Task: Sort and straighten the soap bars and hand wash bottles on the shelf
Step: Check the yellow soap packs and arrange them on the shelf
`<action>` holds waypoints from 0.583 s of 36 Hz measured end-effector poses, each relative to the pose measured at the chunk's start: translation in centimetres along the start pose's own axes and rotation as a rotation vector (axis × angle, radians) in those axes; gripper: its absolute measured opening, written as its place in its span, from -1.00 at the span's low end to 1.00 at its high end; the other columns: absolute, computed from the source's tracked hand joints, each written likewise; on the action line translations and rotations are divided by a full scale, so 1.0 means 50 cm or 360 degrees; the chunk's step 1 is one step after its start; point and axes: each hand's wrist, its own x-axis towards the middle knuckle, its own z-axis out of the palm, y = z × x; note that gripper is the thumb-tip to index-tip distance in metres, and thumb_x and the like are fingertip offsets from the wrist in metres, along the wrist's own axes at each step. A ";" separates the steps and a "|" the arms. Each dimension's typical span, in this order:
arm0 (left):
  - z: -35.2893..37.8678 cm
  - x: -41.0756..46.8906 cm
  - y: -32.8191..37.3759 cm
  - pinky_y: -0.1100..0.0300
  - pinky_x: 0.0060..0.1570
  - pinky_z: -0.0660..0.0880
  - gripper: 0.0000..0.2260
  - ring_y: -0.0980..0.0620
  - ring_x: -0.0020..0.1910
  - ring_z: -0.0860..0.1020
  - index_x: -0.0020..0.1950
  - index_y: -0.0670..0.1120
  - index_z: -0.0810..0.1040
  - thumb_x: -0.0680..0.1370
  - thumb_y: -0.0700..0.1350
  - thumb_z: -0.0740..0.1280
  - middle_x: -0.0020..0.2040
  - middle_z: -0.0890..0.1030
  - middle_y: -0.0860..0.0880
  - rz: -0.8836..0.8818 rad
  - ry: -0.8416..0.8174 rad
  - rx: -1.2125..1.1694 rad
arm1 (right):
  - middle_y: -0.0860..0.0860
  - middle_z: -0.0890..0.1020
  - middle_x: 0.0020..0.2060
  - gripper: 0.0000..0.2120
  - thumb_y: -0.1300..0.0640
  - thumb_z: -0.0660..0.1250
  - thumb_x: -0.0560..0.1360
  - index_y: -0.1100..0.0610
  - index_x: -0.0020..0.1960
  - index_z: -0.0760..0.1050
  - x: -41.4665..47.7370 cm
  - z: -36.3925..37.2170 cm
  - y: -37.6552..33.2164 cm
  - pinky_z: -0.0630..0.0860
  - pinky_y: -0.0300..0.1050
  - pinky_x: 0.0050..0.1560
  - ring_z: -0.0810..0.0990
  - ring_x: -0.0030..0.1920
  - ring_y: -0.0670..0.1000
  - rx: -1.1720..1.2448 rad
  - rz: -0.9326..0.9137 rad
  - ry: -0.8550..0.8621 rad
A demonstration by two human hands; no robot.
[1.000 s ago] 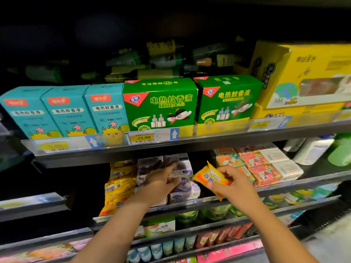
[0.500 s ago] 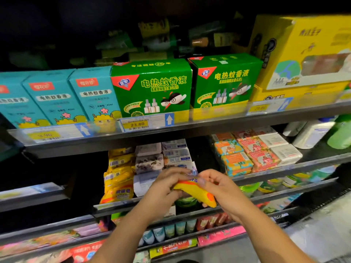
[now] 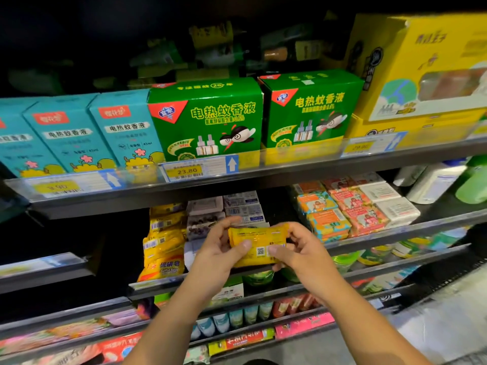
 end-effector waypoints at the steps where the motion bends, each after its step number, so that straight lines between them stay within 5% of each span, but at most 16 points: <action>1: -0.006 -0.003 0.002 0.26 -0.06 0.58 -0.49 0.09 0.04 0.65 0.40 0.10 0.37 0.54 -0.28 0.40 0.19 0.59 -0.05 0.0021 -0.0097 0.0007 | 0.03 0.70 -0.03 -0.77 0.34 0.39 0.53 0.14 0.15 0.51 0.000 0.000 -0.001 0.58 -0.10 -0.25 0.70 -0.09 0.04 0.0042 0.0026 0.0030; 5: -0.046 -0.001 0.000 0.26 0.12 0.54 -0.16 0.11 0.28 0.54 0.49 0.31 0.23 0.43 -0.28 0.55 0.40 0.40 0.06 0.0170 -0.0472 0.0398 | 0.12 0.65 0.02 -0.74 0.38 0.35 0.53 0.15 0.17 0.45 -0.002 0.001 -0.002 0.53 -0.13 -0.38 0.66 -0.24 0.14 0.0323 0.0136 0.0065; 8: -0.053 0.007 -0.002 0.43 0.24 0.37 -0.40 0.23 0.45 0.30 0.35 0.30 0.49 0.42 -0.12 0.57 0.46 0.30 0.23 0.0586 -0.0443 0.0959 | 0.14 0.61 0.07 -0.64 0.38 0.34 0.54 0.11 0.26 0.39 -0.008 0.005 -0.009 0.52 -0.15 -0.44 0.62 -0.33 0.17 0.0437 0.0206 -0.0001; 13: -0.047 0.012 -0.012 0.45 0.20 0.37 -0.62 0.22 0.35 0.43 0.19 0.06 0.64 0.38 -0.05 0.56 0.41 0.39 0.14 0.0718 -0.0243 0.0914 | 0.20 0.61 0.02 -0.76 0.19 0.33 0.59 0.20 0.24 0.45 -0.017 0.007 -0.019 0.57 -0.13 -0.34 0.61 -0.27 0.12 0.0479 0.0275 -0.0189; 16: -0.048 0.007 -0.012 0.43 0.14 0.41 -0.76 0.23 0.28 0.47 0.06 -0.01 0.70 0.41 -0.09 0.56 0.26 0.48 0.25 0.0547 -0.0162 0.0770 | 0.18 0.65 0.02 -0.57 -0.08 0.45 0.45 0.13 0.22 0.54 -0.021 -0.006 -0.020 0.61 -0.03 -0.10 0.65 -0.07 0.15 0.0434 0.0288 -0.0340; 18: -0.040 0.000 -0.009 0.36 0.03 0.49 -0.81 0.13 0.14 0.56 0.01 -0.06 0.68 0.43 -0.07 0.53 0.17 0.54 0.14 0.0385 -0.0157 0.0556 | 0.07 0.66 0.09 -0.64 -0.04 0.53 0.39 -0.02 0.16 0.61 -0.023 -0.016 -0.020 0.59 -0.03 0.07 0.65 0.08 0.08 0.0103 0.0238 -0.0352; 21: -0.021 -0.010 -0.003 0.28 -0.02 0.53 -0.80 0.07 0.01 0.62 0.03 -0.04 0.67 0.44 -0.02 0.50 0.04 0.64 -0.02 0.0324 -0.0153 0.0491 | 0.01 0.67 0.04 -0.72 0.15 0.55 0.43 -0.07 0.10 0.64 -0.019 -0.016 -0.025 0.59 -0.13 0.06 0.65 0.04 0.02 -0.0224 0.0118 -0.0186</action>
